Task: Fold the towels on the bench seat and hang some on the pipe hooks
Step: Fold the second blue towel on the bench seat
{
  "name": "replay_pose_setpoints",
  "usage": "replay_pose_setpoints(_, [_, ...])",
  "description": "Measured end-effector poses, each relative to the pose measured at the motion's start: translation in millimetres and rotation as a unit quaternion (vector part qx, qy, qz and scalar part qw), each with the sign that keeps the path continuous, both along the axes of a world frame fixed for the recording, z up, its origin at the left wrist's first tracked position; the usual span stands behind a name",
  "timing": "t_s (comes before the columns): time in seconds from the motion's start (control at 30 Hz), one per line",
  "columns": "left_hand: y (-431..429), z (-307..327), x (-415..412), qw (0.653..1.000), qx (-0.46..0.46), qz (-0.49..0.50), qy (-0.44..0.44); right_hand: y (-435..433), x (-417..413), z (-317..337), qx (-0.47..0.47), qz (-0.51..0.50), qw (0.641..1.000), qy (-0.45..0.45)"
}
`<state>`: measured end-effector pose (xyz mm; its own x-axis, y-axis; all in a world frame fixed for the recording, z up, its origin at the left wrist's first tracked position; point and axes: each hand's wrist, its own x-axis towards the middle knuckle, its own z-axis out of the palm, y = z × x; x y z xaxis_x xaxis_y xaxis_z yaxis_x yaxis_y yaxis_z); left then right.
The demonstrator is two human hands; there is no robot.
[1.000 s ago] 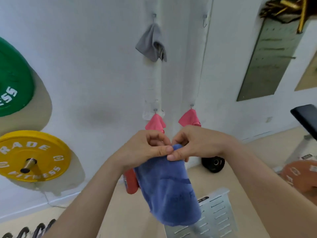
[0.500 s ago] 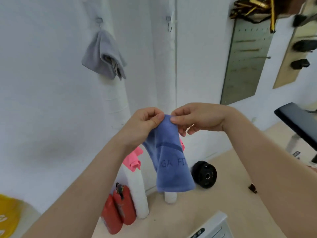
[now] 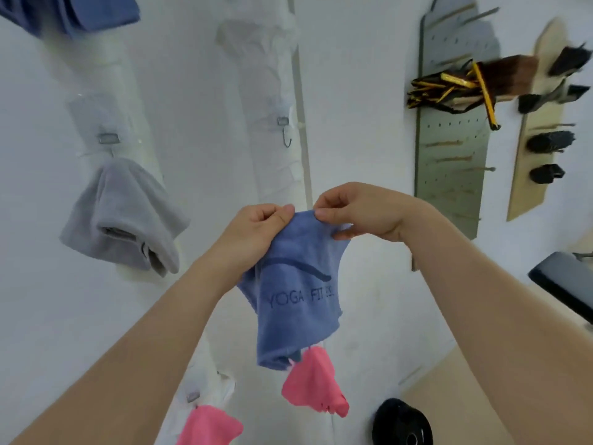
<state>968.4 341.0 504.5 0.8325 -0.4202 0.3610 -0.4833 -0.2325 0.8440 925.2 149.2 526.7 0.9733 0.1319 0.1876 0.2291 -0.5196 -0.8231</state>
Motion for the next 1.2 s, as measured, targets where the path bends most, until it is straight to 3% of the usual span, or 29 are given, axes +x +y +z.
replay_pose_setpoints(0.37, [-34, 102, 125, 0.975, -0.001, 0.100, -0.196, 0, 122, 85, 0.091, -0.139, 0.969, -0.184])
replay_pose_setpoints(0.57, [-42, 131, 170, 0.930, 0.064, 0.143, -0.333, -8, 177, 117, 0.093, -0.218, 0.934, -0.268])
replay_pose_setpoints(0.7, [-47, 116, 191, 0.883, 0.190, 0.147, -0.405, -17, 204, 93, 0.167, -0.236, 0.933, -0.215])
replay_pose_setpoints(0.73, [-47, 107, 197, 0.883, 0.206, 0.140, -0.398, -19, 208, 83, 0.217, -0.218, 0.935, -0.176])
replay_pose_setpoints(0.8, [-47, 90, 204, 0.915, 0.166, 0.118, -0.348, -24, 211, 66, 0.293, -0.175, 0.933, -0.111])
replay_pose_setpoints(0.9, [-56, 72, 206, 0.939, 0.092, 0.118, -0.310, -31, 209, 50, 0.289, -0.160, 0.940, -0.086])
replay_pose_setpoints(1.0, [-64, 61, 199, 0.953, 0.053, 0.123, -0.270, -35, 210, 43, 0.162, -0.163, 0.966, -0.117])
replay_pose_setpoints(1.13, [-62, 65, 199, 0.917, 0.103, 0.172, -0.346, -32, 193, 50, 0.213, -0.174, 0.948, -0.158])
replay_pose_setpoints(1.2, [-63, 70, 193, 0.929, 0.075, 0.131, -0.337, -29, 184, 56, 0.200, -0.164, 0.941, -0.218])
